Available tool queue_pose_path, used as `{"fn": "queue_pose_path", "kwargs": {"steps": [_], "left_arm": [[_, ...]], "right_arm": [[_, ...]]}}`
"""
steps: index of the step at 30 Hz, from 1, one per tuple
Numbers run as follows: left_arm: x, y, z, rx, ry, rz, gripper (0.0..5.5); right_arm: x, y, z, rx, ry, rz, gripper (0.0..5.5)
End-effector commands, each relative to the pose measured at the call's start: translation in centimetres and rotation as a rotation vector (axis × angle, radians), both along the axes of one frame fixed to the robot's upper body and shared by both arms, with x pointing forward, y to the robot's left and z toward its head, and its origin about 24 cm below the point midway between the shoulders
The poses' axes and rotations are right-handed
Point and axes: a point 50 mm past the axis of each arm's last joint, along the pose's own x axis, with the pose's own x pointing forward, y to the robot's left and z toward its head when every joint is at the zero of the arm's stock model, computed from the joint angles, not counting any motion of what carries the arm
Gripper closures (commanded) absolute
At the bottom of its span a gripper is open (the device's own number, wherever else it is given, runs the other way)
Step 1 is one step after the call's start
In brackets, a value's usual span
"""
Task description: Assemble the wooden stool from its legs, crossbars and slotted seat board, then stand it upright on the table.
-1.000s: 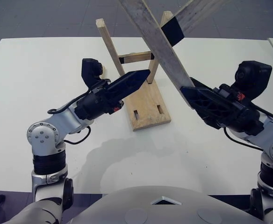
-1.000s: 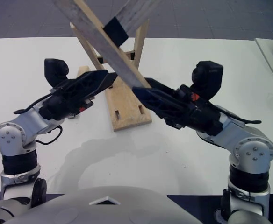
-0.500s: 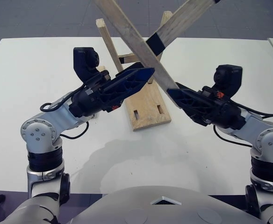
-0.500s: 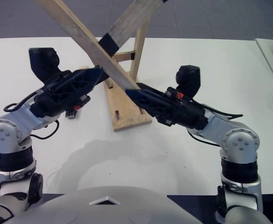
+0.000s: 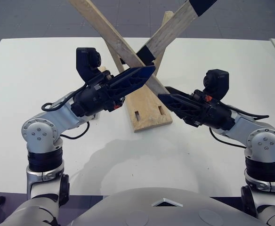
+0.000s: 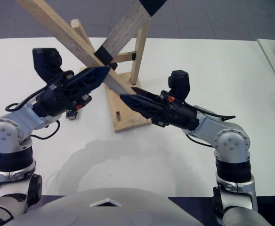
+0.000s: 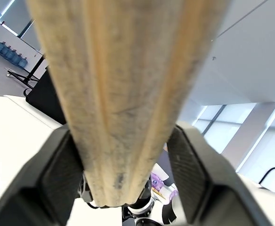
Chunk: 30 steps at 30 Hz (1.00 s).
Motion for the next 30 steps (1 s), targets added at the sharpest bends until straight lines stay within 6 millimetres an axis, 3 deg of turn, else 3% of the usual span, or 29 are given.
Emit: {"fn": "queue_pose_path", "kwargs": {"steps": [1,7,8,14,20,27,30], "left_arm": [[-0.1,0.4,0.0,0.016,-0.029,-0.046,3.34],[0.8,1.2,-0.2,0.051,-0.05,0.022,3.37],[1.1,1.5,-0.3,0.063,-0.061,0.045,3.4],[2.4,3.8,-0.9,0.169,-0.146,0.18,3.46],[2.9,4.5,-4.2,0.404,-0.259,0.237,3.46],[2.8,5.1,-7.6,0.524,-0.261,0.237,3.46],[2.8,5.2,-8.5,0.573,-0.268,0.223,3.46]], "right_arm": [[0.2,-0.2,-0.4,-0.042,0.009,-0.021,3.44],[0.3,-0.5,-0.4,-0.054,-0.003,-0.044,3.44],[0.3,-0.7,-0.6,-0.068,-0.002,-0.055,3.07],[-0.4,-3.5,-2.4,-0.192,0.056,-0.148,2.03],[-1.1,-5.9,-3.8,-0.292,0.092,-0.255,1.18],[-1.4,-6.1,-4.8,-0.34,0.106,-0.281,0.1],[-1.4,-6.1,-4.9,-0.35,0.108,-0.287,0.1]]}}
